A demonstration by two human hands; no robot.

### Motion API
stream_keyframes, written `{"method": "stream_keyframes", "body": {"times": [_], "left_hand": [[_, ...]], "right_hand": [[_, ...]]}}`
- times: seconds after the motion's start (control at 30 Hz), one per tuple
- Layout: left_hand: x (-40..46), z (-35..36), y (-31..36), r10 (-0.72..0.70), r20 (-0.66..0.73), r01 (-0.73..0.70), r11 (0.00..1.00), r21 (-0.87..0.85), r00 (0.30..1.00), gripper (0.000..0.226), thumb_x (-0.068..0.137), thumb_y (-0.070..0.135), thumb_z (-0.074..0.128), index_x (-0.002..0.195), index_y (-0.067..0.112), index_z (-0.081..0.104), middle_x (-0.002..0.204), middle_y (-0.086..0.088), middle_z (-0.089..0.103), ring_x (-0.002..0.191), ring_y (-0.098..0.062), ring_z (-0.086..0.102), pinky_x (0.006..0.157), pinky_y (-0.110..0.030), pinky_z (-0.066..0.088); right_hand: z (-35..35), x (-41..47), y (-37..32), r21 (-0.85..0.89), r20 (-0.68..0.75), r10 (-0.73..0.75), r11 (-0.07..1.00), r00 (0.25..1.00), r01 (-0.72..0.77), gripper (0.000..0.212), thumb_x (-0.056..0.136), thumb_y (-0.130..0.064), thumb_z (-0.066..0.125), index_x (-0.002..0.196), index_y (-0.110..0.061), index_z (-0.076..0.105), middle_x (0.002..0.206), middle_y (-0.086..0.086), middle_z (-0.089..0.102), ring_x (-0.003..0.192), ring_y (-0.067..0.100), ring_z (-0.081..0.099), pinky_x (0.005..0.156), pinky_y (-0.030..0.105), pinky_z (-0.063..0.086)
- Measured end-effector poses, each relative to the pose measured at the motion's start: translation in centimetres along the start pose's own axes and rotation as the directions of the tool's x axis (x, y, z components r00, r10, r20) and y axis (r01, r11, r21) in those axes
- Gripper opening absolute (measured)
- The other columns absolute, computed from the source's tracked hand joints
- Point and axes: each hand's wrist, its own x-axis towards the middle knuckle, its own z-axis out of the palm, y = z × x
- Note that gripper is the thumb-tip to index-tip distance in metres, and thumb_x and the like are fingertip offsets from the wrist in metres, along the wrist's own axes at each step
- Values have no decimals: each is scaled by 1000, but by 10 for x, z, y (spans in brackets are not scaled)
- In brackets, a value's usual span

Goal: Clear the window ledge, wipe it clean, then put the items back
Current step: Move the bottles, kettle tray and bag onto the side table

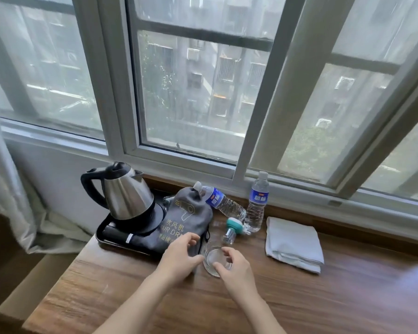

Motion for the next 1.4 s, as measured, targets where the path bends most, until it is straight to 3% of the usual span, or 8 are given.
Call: {"method": "stream_keyframes", "body": {"times": [0.3, 0.57, 0.77, 0.9, 1.03, 1.17, 1.3, 1.4], "left_hand": [[58, 6, 25, -30, 53, 30, 999, -15, 998, 58, 78, 27, 77, 129, 22, 50, 114, 6, 56, 104, -10, 55, 87, -19, 41], [118, 27, 53, -202, 68, 213, 950, -228, 977, 70, 73, 30, 82, 131, 23, 43, 117, 0, 56, 103, -12, 57, 88, -26, 44], [162, 48, 51, -393, 155, 420, 804, -421, 907, 97, 55, 42, 87, 133, 8, 42, 119, -8, 58, 108, -24, 59, 97, -46, 50], [180, 56, 50, -430, 220, 480, 725, -493, 876, 81, 42, 46, 85, 105, 5, 54, 100, -8, 68, 94, -22, 66, 90, -48, 55], [192, 60, 54, -463, 265, 520, 606, -602, 846, 89, 52, 33, 91, 120, -5, 49, 100, -15, 69, 85, -24, 70, 76, -43, 60], [213, 79, 37, -606, 149, 520, 500, -693, 781, 141, 26, 50, 92, 139, 1, 24, 121, -14, 58, 107, -28, 59, 97, -48, 50], [205, 80, 45, -665, 7, 488, 542, -684, 747, 103, 66, 29, 90, 137, -4, 24, 132, -24, 51, 120, -34, 52, 105, -41, 40], [208, 86, 38, -684, -73, 465, 567, -680, 726, 78, 70, 29, 87, 122, 0, 37, 126, -25, 56, 115, -36, 55, 98, -40, 40]], "right_hand": [[-14, 60, -4, 31, -47, -11, 999, 999, 13, 54, 86, -33, 73, 135, -19, 56, 132, -3, 59, 120, 12, 56, 104, 28, 43], [-36, 108, -5, 47, -168, -11, 999, 986, 19, 54, 87, -30, 73, 135, -16, 54, 130, -2, 57, 118, 13, 54, 102, 27, 44], [-52, 142, -7, 65, -327, 38, 998, 944, -17, 61, 82, -30, 78, 135, -14, 54, 129, -1, 56, 122, 17, 51, 104, 28, 39], [-62, 160, -4, 59, -407, 60, 997, 912, -40, 59, 80, -28, 80, 130, -11, 56, 119, 1, 57, 113, 20, 52, 98, 31, 43], [-69, 171, 1, 72, -493, 102, 994, 864, -76, 55, 76, -26, 84, 119, -9, 54, 111, 2, 51, 107, 23, 50, 92, 33, 44], [-76, 184, 5, 93, -518, 144, 989, 844, -111, 74, 73, -29, 86, 132, -12, 45, 125, 3, 47, 120, 21, 44, 100, 34, 44], [-76, 198, 8, 119, -475, 181, 983, 861, -141, 87, 72, -32, 87, 143, -14, 40, 137, 4, 48, 130, 22, 41, 106, 34, 41], [-75, 206, 14, 153, -437, 222, 973, 872, -171, 86, 74, -32, 85, 144, -14, 39, 140, 4, 48, 130, 23, 44, 106, 34, 41]]}}
